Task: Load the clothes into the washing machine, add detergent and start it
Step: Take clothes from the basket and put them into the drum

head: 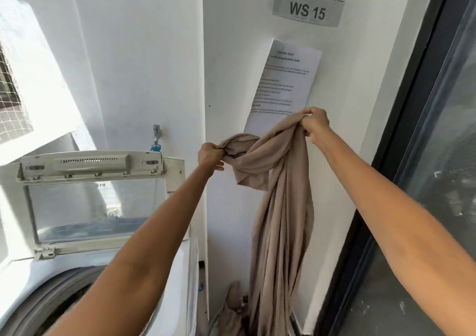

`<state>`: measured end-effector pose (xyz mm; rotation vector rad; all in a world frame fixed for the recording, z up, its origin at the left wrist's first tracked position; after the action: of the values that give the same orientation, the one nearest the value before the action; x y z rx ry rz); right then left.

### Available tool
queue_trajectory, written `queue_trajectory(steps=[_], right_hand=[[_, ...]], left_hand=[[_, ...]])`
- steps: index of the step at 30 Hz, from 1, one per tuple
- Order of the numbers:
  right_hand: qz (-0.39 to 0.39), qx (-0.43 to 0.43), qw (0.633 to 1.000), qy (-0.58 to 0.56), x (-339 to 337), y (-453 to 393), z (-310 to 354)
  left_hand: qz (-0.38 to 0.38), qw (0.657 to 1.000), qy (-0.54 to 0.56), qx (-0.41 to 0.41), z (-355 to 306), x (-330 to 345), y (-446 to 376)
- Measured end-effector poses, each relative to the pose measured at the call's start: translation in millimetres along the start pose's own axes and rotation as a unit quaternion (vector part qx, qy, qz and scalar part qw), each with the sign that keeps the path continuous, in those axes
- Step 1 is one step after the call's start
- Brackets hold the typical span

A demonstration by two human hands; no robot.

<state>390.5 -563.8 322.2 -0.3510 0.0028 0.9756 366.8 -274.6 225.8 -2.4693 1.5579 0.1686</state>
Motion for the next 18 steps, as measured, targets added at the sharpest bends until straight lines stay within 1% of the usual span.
queue_trajectory(steps=[2, 4, 5, 7, 8, 9, 10, 11, 12, 14, 16, 18], right_hand=[[-0.016, -0.016, 0.999, -0.045, 3, 1, 25], [0.001, -0.016, 0.999, -0.052, 14, 9, 29], [0.025, -0.002, 0.998, -0.055, 23, 16, 24], [0.082, 0.030, 0.995, -0.046, 44, 33, 8], [0.103, 0.041, 0.993, -0.039, 54, 41, -1], [0.116, 0.050, 0.991, -0.035, 62, 49, -11], [0.120, 0.057, 0.991, -0.032, 68, 56, -20], [0.121, 0.064, 0.990, -0.028, 74, 63, -28], [0.125, 0.069, 0.990, -0.021, 78, 70, -34], [0.174, 0.064, 0.983, 0.008, 85, 84, -41], [0.279, 0.038, 0.958, 0.061, 85, 97, -41], [0.415, 0.021, 0.906, 0.085, 77, 109, -39]], left_hand=[[0.005, 1.000, 0.019, 0.023, -18, 10, 5], [0.035, 0.997, 0.047, 0.045, -35, 17, 13], [0.074, 0.993, 0.079, 0.046, -41, 23, 19], [0.178, 0.973, 0.147, 0.017, -48, 34, 34], [0.224, 0.962, 0.154, 0.007, -46, 40, 39], [0.258, 0.957, 0.133, 0.006, -42, 44, 42], [0.276, 0.956, 0.096, 0.014, -35, 48, 45], [0.276, 0.959, 0.064, 0.025, -26, 50, 47], [0.254, 0.965, 0.048, 0.038, -17, 50, 48], [0.179, 0.981, 0.047, 0.066, 0, 49, 48], [0.122, 0.988, 0.033, 0.084, 15, 46, 45], [0.093, 0.992, 0.007, 0.089, 30, 42, 40]])
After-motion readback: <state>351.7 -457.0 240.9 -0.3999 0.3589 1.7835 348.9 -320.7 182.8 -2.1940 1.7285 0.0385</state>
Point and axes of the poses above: each hand's wrist, its own y-axis away from the middle knuckle, its own x-axis out of the palm, z = x × y, the point moved 5 cm from there along -y, towards the middle knuckle, and after that the axes turned 8 degrees about -z, right-handed, at the moved point
